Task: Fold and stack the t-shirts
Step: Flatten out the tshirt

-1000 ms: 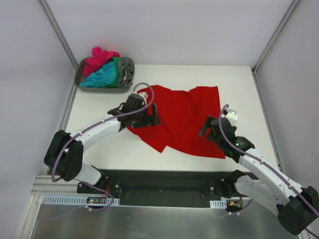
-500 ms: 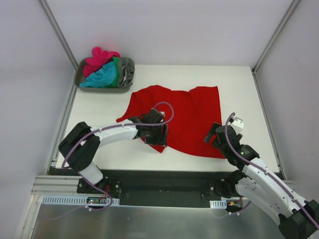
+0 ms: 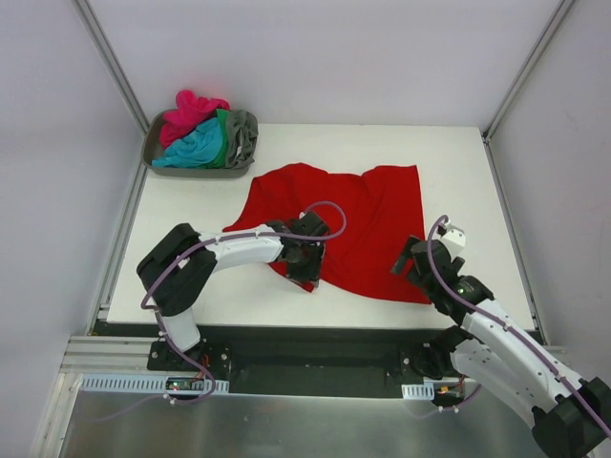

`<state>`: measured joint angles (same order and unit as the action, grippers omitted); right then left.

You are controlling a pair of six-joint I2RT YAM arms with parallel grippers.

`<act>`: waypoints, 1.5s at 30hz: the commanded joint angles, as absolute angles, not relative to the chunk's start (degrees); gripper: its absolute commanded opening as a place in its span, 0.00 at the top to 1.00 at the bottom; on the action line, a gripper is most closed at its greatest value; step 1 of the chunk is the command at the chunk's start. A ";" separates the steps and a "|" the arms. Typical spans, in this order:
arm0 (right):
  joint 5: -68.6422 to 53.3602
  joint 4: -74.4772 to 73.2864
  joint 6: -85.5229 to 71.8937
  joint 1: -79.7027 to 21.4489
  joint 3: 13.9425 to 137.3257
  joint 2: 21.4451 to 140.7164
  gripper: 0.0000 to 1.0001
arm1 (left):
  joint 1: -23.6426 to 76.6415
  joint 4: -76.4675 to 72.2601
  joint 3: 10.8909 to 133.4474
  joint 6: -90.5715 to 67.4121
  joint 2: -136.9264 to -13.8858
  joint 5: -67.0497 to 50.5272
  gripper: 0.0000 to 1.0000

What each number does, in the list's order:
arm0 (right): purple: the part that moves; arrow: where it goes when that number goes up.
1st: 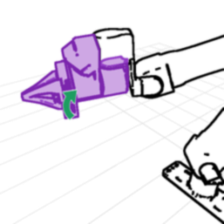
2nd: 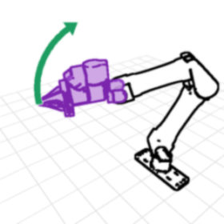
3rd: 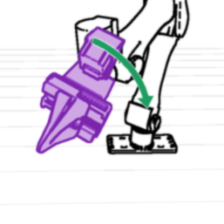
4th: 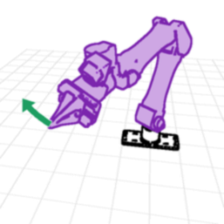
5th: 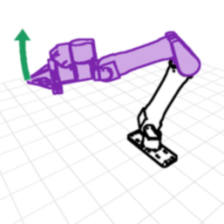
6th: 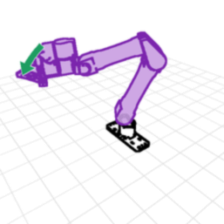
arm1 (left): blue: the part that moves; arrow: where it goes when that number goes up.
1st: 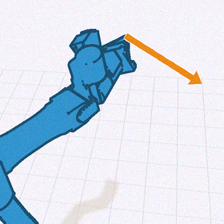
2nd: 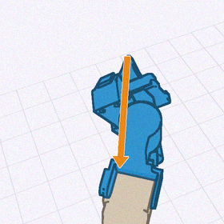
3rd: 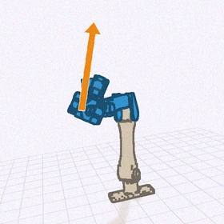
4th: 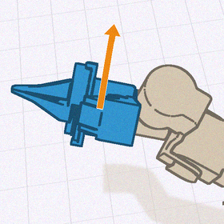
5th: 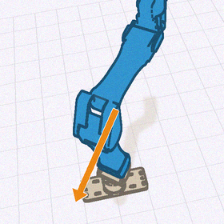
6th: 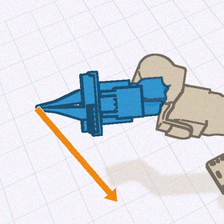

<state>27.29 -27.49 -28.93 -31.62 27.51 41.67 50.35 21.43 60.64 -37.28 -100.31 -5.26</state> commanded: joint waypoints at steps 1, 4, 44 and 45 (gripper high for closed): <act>29.53 -28.21 -28.91 -30.94 26.72 40.61 0.04 | 51.33 24.52 62.23 -38.58 -103.62 -3.69 0.62; 31.37 -28.56 -29.35 -30.85 26.37 39.90 0.04 | 51.59 25.66 61.79 -40.07 -105.20 -2.91 0.70; 26.72 -53.02 -42.98 -28.22 28.31 35.06 0.03 | 51.59 34.72 44.13 -50.54 -72.96 38.23 1.00; 26.11 -50.74 -42.28 -27.95 27.95 36.11 0.03 | 51.59 34.72 43.60 -50.71 -72.17 38.49 1.00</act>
